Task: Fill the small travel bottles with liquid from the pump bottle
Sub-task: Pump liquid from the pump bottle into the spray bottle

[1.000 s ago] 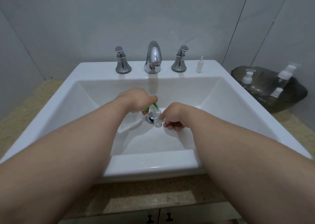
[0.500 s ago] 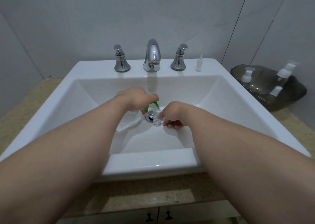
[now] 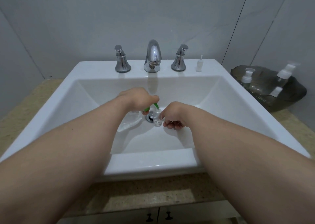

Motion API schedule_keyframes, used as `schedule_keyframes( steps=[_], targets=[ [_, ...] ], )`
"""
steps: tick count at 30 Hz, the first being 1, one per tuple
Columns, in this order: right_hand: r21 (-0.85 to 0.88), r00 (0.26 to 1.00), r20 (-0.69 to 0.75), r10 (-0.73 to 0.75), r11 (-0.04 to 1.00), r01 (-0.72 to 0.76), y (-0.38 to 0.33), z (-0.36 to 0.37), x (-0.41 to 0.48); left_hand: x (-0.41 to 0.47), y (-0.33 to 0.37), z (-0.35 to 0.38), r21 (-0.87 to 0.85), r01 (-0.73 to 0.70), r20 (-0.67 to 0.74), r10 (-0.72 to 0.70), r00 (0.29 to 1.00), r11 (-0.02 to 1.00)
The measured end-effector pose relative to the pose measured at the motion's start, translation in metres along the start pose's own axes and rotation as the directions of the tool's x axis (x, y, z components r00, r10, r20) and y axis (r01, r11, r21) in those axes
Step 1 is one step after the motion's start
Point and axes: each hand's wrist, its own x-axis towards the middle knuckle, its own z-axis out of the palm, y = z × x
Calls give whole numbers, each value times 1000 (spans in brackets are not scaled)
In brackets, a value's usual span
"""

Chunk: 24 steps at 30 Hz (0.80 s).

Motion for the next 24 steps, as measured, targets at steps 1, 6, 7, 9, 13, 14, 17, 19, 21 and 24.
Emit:
schedule_keyframes(
  steps=[1, 6, 7, 9, 13, 14, 17, 19, 21, 24],
  targets=[
    [2, 1000, 0, 0, 1000, 0, 0, 0, 0, 0, 0, -1, -3, -3, 3, 3, 1000, 1000],
    [4, 1000, 0, -10, 1000, 10, 1, 0, -1, 1, -2, -1, -20, -17, -14, 17, 1000, 1000],
    [6, 1000, 1, -10, 1000, 10, 1, 0, -2, 1, -1, -1, -22, -22, -16, 22, 1000, 1000],
    [12, 1000, 0, -11, 1000, 11, 1, 0, -2, 1, -2, 0, -24, -24, -24, 24, 999, 999],
    [4, 1000, -3, -8, 1000, 8, 1, -1, 1, 0, -3, 1, -24, 9, -33, -9, 999, 1000],
    [-2, 1000, -2, -4, 1000, 4, 1, 0, 2, 0, -3, 1, -28, 18, -32, -19, 999, 999],
    [-12, 1000, 4, 0, 1000, 0, 1, 0, 4, 2, -5, 2, -31, 22, -32, -23, 999, 999],
    [-18, 1000, 6, 0, 1000, 1, 1, 0, 4, 2, -5, 1, -32, 20, -30, -21, 999, 999],
    [-15, 1000, 4, -3, 1000, 3, 2, 0, 4, 3, -5, 1, -34, 21, -21, -22, 1000, 999],
    [-9, 1000, -5, -4, 1000, 3, 2, 0, 6, 2, -6, 1, -49, 22, -17, -22, 1000, 999]
  ],
)
